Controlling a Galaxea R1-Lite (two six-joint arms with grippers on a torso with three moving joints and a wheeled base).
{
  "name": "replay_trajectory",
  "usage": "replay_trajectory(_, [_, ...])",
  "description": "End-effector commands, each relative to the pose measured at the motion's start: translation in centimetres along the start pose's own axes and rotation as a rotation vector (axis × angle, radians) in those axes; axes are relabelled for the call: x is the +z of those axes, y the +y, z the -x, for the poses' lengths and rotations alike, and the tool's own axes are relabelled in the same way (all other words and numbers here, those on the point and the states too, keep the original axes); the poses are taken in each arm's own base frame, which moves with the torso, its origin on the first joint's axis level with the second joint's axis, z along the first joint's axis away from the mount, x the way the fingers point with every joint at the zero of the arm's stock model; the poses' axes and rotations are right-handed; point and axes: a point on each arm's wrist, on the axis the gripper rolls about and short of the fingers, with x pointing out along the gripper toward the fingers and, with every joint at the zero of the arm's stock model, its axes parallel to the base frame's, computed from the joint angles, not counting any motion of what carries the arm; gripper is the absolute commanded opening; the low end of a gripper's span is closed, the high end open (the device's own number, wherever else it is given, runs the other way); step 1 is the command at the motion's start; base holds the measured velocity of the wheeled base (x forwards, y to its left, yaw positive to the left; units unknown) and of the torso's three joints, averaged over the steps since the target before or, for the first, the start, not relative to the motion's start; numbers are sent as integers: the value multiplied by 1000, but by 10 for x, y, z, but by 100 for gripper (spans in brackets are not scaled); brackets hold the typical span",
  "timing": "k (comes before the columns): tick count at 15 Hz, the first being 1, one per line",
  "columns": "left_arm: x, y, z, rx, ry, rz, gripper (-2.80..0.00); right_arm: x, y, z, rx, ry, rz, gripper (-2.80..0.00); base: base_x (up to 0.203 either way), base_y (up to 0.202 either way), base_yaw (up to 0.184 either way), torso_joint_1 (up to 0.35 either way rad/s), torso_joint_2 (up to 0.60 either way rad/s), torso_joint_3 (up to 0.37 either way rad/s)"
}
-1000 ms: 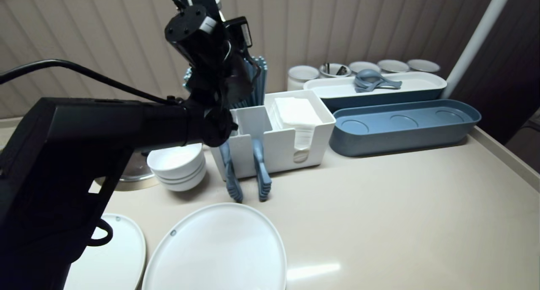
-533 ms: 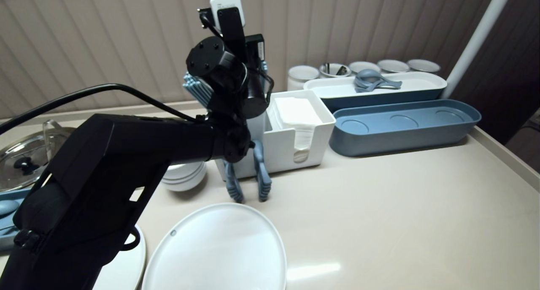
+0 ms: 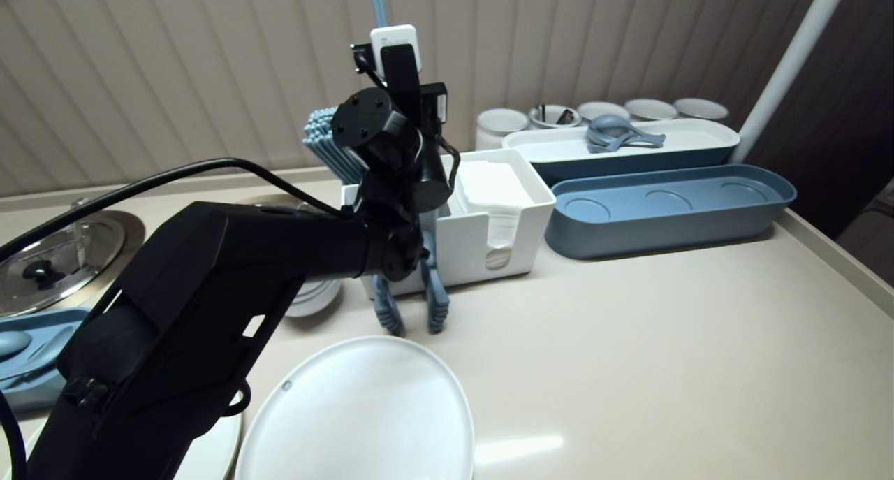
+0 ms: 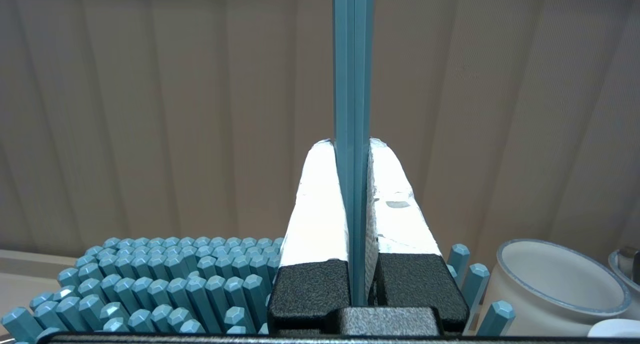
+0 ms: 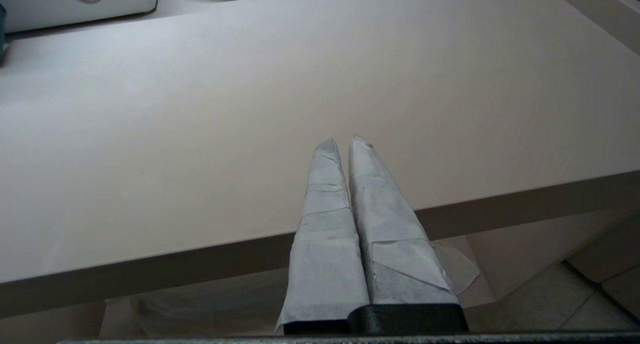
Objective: Put the chopsticks back from the plate
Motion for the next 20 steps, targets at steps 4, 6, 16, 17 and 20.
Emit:
replay_trajectory(4, [-3,0,0,8,7,-7,-280,0,0,0,-1,0,0,-280,0,0,0,0,0,0])
replay_trajectory(6, [-3,0,0,9,12,-10,-280,0,0,0,1,0,0,-280,0,0,0,0,0,0])
replay_trajectory(16, [0,0,-1,13,25,-17,-280,0,0,0,-1,0,0,-280,0,0,0,0,0,0])
replay_trajectory(17, [0,1,-1,14,24,-16,-280,0,0,0,-1,0,0,-280,0,0,0,0,0,0])
replay_trajectory(20, [6,3,-3,19,16,-6,-280,0,0,0,0,0,0,-280,0,0,0,0,0,0])
